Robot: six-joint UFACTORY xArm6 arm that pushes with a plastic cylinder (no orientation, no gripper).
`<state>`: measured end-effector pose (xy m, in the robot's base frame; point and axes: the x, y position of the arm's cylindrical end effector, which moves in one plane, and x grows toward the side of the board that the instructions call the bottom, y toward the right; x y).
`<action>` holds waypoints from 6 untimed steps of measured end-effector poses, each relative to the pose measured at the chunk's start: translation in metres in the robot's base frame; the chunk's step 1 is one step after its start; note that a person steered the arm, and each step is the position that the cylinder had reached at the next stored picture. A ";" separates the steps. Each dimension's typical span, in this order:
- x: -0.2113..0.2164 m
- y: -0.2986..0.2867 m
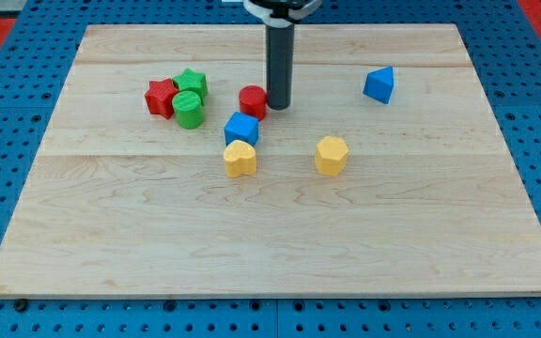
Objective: Push the group of blocks left a bit
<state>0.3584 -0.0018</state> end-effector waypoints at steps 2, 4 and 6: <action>0.000 -0.047; 0.014 -0.032; 0.014 -0.078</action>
